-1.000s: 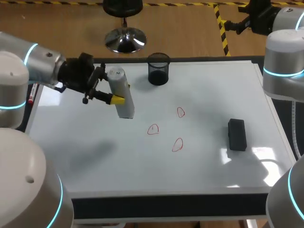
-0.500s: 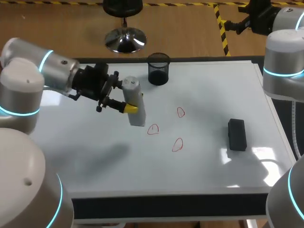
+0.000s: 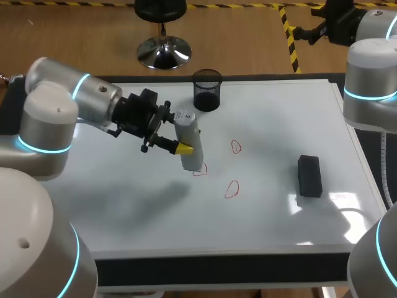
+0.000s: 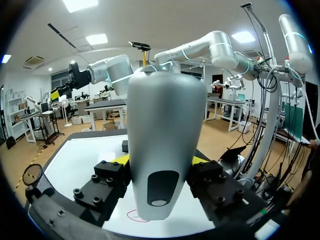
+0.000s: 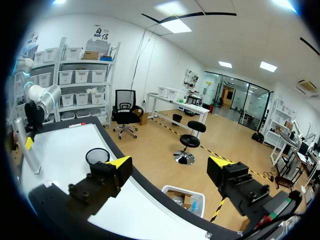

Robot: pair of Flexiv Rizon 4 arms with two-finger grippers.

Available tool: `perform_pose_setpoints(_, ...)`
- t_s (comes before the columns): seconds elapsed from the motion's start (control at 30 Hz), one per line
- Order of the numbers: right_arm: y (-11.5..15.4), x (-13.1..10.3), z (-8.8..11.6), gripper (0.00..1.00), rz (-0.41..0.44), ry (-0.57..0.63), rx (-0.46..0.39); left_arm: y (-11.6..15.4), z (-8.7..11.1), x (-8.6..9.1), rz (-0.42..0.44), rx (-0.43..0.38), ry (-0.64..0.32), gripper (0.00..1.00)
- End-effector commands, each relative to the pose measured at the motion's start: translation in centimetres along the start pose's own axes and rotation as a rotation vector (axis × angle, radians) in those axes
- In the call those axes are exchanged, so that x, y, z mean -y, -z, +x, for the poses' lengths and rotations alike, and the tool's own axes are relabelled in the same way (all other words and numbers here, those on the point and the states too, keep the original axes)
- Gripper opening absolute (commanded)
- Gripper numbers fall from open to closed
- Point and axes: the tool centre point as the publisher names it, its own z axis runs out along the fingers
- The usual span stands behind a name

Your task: Pick up the inspection probe, press it on each red-marked spot on the whiteboard one by one, put down the probe, pick up the eraser, and wipe off all the red marks.

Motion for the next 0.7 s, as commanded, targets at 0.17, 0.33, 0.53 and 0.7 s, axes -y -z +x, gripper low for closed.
perform_pose_setpoints(0.17,0.0,0.0,0.0,1.00,0.000,0.000,0.000,-1.1,-1.7,-0.7,0.010,0.002,0.001,0.00)
perform_pose_setpoints(0.33,0.0,0.0,0.0,1.00,0.000,0.000,0.000,-1.7,-2.5,-1.3,0.002,0.016,0.002,0.00)
perform_pose_setpoints(0.53,0.0,0.0,0.0,1.00,0.000,0.000,0.000,-1.8,-2.9,-1.8,-0.010,0.023,0.003,0.00)
perform_pose_setpoints(0.7,0.0,0.0,0.0,1.00,0.000,0.000,0.000,-1.5,-3.0,-2.5,-0.020,0.030,0.005,0.00)
